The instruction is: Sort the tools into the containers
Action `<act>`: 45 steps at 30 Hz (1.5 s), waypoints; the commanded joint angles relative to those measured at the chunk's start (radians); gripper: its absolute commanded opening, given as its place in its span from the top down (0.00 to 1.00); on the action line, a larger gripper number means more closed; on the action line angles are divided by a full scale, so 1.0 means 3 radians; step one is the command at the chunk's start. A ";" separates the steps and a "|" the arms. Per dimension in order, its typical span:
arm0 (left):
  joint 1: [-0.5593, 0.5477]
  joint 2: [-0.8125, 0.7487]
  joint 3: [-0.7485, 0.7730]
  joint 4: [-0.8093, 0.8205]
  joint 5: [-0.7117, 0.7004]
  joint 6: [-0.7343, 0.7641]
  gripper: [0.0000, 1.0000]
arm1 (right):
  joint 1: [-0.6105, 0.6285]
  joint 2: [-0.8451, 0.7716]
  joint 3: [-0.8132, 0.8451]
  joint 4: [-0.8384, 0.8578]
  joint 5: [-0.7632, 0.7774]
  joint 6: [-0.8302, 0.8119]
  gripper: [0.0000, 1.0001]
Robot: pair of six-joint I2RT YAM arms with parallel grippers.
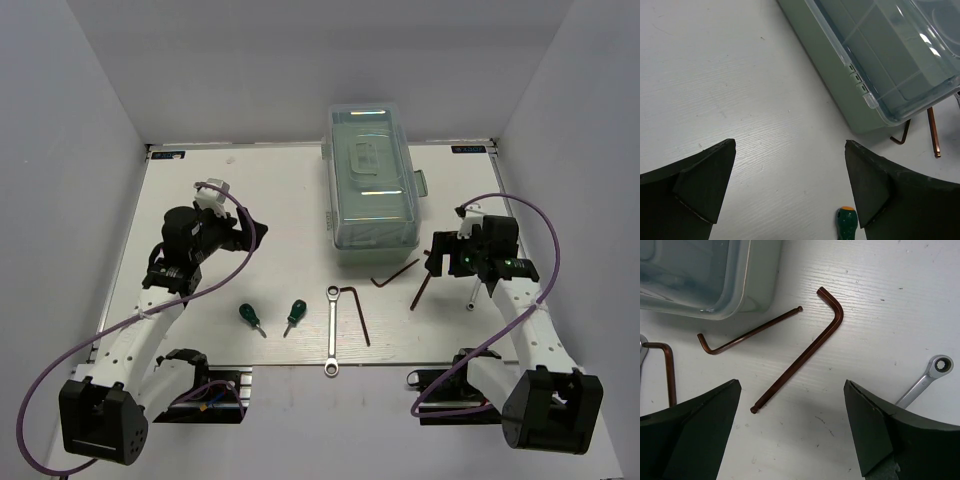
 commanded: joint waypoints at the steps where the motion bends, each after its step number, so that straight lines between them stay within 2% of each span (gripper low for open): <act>1: 0.0006 -0.0072 -0.0005 0.0072 0.0092 -0.0027 0.00 | -0.0023 -0.0051 0.0033 0.0128 -0.0079 -0.0029 0.10; 3: 0.0006 -0.0072 -0.0005 0.0072 0.0092 -0.0063 0.00 | -0.0018 -0.0071 0.0013 0.0072 -0.0145 -0.0207 0.10; 6: 0.0006 0.0010 -0.0005 0.0103 0.0128 -0.0093 0.00 | -0.0008 -0.0107 -0.0008 -0.0086 -0.0656 -0.0759 0.10; 8: 0.0006 0.0091 -0.0005 0.0103 0.0128 -0.0134 0.00 | 0.0008 -0.0087 0.0144 -0.0117 -0.0892 -0.0862 0.10; 9: 0.0006 0.0162 -0.0005 0.0133 0.0174 -0.0134 0.00 | 0.0018 0.0055 0.0237 -0.0148 -0.0958 -0.0883 0.33; 10: 0.0006 0.0204 0.0035 0.0164 0.0260 -0.0170 0.09 | 0.0018 0.0117 0.0339 -0.0224 -0.0979 -0.0878 0.58; 11: 0.0006 0.0245 0.0036 0.0195 0.0322 -0.0170 0.16 | 0.0064 0.0189 0.0725 -0.0270 -0.0964 -0.0888 0.83; 12: 0.0006 0.0351 0.0036 0.0301 0.0408 -0.0211 0.30 | 0.0084 0.0448 0.0870 -0.0321 -0.0969 -0.0913 1.00; 13: 0.0006 0.0418 0.0036 0.0302 0.0541 -0.0246 0.46 | 0.0100 0.0541 0.1176 -0.0423 -0.0974 -0.0914 1.00; 14: 0.0006 0.0490 0.0107 0.0302 0.0578 -0.0247 0.80 | 0.0242 0.0633 0.1310 -0.0475 -0.0964 -0.0888 1.00; 15: 0.0006 0.0571 0.0138 0.0302 0.0624 -0.0282 0.91 | 0.0304 0.0791 0.1691 -0.0485 -0.0954 -0.0822 1.00; 16: 0.0006 0.0648 0.0179 0.0267 0.0659 -0.0283 1.00 | 0.0340 0.0965 0.1811 -0.0475 -0.0949 -0.0730 0.99; 17: -0.0029 0.0796 0.0265 0.0236 0.0660 -0.0283 1.00 | 0.0406 0.1139 0.2046 -0.0430 -0.0918 -0.0608 0.81; 20: -0.0030 0.0940 0.0363 0.0206 0.0787 -0.0283 1.00 | 0.0539 0.1604 0.2604 -0.0429 -0.0913 -0.0307 0.41; 21: -0.0030 0.0981 0.0409 0.0205 0.0788 -0.0283 0.81 | 0.0636 0.1692 0.2874 -0.0429 -0.0918 -0.0249 0.37; 23: -0.0030 0.0981 0.0409 0.0296 0.0859 -0.0313 0.54 | 0.0723 0.2073 0.3421 -0.0455 -0.0954 -0.0071 0.35; 24: -0.0030 0.0981 0.0409 0.0338 0.0859 -0.0313 0.37 | 0.0789 0.2167 0.3540 -0.0470 -0.0989 0.0062 0.35; 26: -0.0030 0.1042 0.0409 0.0450 0.0971 -0.0359 0.30 | 0.0887 0.2464 0.4040 -0.0506 -0.1030 0.0231 0.27; 28: -0.0030 0.1093 0.0409 0.0649 0.1048 -0.0446 0.27 | 0.0994 0.2841 0.4266 -0.0516 -0.1056 0.0487 0.23; 32: -0.0060 0.1313 0.0521 0.1007 0.1217 -0.0686 0.27 | 0.1173 0.3012 0.4338 -0.0179 -0.0892 0.0697 0.21; 37: -0.0060 0.1691 0.0689 0.1549 0.1325 -0.1090 0.27 | 0.1250 0.3278 0.4482 -0.0112 -0.0658 0.1080 0.25; 40: -0.0121 0.1850 0.0843 0.1683 0.1355 -0.1192 0.27 | 0.1266 0.3370 0.4492 -0.0133 -0.0515 0.1289 0.26; 45: -0.0188 0.2197 0.1160 0.1913 0.1325 -0.1356 0.27 | 0.1327 0.3365 0.4446 -0.0312 0.0017 0.1423 0.28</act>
